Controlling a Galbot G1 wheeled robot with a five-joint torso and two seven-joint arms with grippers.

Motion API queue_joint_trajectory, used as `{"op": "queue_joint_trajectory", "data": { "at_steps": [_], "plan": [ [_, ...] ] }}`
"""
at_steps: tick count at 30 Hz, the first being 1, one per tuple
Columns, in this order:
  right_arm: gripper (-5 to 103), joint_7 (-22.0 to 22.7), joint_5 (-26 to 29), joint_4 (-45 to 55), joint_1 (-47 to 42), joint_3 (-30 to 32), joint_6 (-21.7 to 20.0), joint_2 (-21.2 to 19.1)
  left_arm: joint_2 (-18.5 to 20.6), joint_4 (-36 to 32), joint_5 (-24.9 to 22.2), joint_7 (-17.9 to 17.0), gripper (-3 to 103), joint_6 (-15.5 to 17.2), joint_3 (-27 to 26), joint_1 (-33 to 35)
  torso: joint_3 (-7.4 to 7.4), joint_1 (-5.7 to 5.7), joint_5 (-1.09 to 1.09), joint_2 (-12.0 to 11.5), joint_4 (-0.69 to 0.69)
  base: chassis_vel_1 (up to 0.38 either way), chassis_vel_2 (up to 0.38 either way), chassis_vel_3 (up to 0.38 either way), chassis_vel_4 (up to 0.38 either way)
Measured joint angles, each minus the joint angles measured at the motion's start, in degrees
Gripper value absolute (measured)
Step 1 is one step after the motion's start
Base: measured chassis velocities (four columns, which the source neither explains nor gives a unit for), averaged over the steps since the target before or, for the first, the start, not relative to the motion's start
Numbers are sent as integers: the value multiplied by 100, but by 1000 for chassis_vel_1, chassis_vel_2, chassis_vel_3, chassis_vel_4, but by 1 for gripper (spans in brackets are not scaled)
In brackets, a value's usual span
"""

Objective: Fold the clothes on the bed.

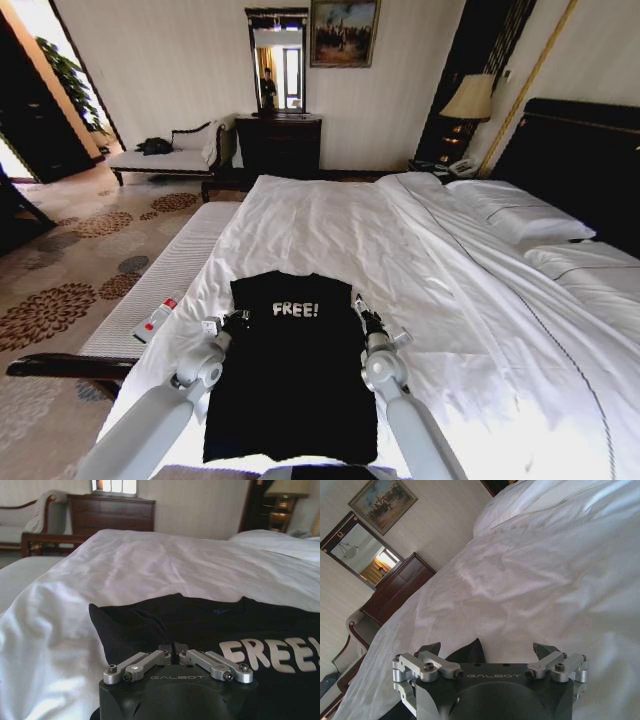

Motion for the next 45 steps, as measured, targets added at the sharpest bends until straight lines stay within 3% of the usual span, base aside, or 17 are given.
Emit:
{"op": "queue_joint_trajectory", "data": {
  "at_steps": [7, 10, 12, 15, 17, 21, 25, 28, 30, 33, 40, 45],
  "plan": [
    [100, -7, -28, -24, -4, -15, 6, -3, 172, -162, 144, 176, 0, -109, -92, 183, 0, 0, 0, 0, 0, 0, 0, 0, 0],
    [100, -8, -36, -50, 30, -36, 6, -11, 167, -290, 177, 175, 16, -119, -193, 260, 0, 0, 0, 0, 0, 0, 0, 0, 0],
    [100, -8, -36, -56, 42, -46, 6, -12, 159, -327, 183, 170, 16, -116, -244, 284, 0, 0, 0, 0, 0, 0, 0, 0, 0],
    [100, -7, -36, -75, 70, -60, 4, -27, 188, -411, 185, 161, 32, -56, -412, 344, 0, 0, 0, 0, -1, 0, 0, 0, 0],
    [100, -7, -34, -84, 81, -60, 3, -35, 209, -428, 181, 155, 32, -32, -458, 355, 0, 0, 0, 0, 0, 0, 0, 0, 0],
    [100, -6, -11, -136, 138, -61, -1, -67, 255, -453, -27, 98, 48, 104, -532, 326, 0, 0, 0, 0, 0, 0, 0, 0, 0],
    [100, -5, 27, -179, 204, -67, -7, -79, -82, -304, -707, -197, 71, 272, -553, -62, 0, 0, 0, 0, -1, 0, 0, 0, 0],
    [100, 8, 99, -190, 244, -78, -50, -128, -302, -60, -906, -354, 76, 305, -670, -301, 0, 0, 1, 0, -2, 0, 0, 0, 0],
    [100, 66, 173, -190, 289, -82, -173, -169, -416, 85, -978, -427, 82, 317, -787, -417, 0, 0, 0, 0, -3, 0, 0, 0, 0],
    [100, 269, 564, -294, 616, -144, -681, -394, -648, 522, -1010, -707, 97, 391, -1210, -550, 1, 0, 0, 0, -1, 0, 0, 0, 0],
    [100, -98, 1067, -1128, 1350, -463, -904, -829, -830, 802, -964, -813, 100, 458, -1816, -376, 1, 0, 2, 0, 3, 0, 0, 0, 0],
    [100, -368, 969, -1722, 1856, -782, -861, -1010, -1057, 754, -1034, -829, 100, 472, -2127, -337, 1, 1, 0, 0, -2, 0, 0, 0, 0]
  ]
}}
